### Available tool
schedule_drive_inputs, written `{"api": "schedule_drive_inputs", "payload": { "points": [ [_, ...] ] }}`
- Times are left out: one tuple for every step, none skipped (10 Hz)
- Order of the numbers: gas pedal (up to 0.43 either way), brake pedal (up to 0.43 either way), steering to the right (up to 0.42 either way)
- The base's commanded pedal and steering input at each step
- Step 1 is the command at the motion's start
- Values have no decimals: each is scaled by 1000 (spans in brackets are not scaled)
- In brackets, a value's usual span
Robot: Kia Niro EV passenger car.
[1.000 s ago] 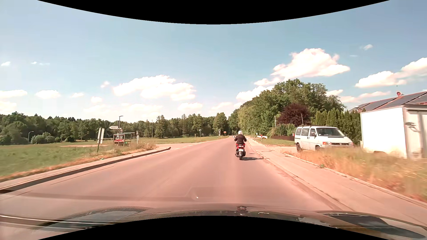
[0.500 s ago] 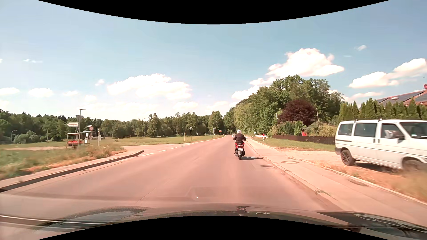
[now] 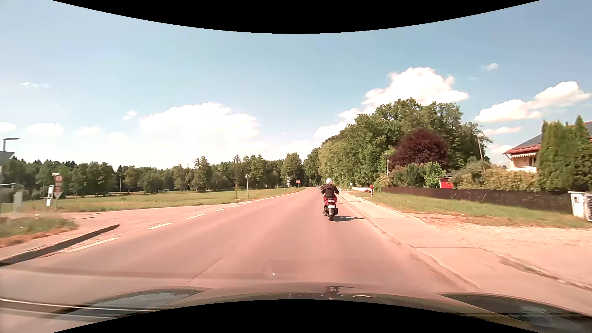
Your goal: Follow the waypoints while adhering to traffic rules and regulations
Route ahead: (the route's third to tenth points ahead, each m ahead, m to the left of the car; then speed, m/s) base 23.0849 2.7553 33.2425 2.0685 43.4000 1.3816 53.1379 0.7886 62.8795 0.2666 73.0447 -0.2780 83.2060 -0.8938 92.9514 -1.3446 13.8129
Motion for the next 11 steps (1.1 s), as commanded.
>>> {"api": "schedule_drive_inputs", "payload": {
  "points": [
    [157, 6, 17],
    [157, 6, 17],
    [138, 6, 16],
    [138, 6, 16],
    [138, 6, 9],
    [138, 6, 6],
    [138, 6, 5],
    [138, 6, 5],
    [138, 6, 6],
    [138, 6, 5],
    [138, 6, 5]
  ]
}}
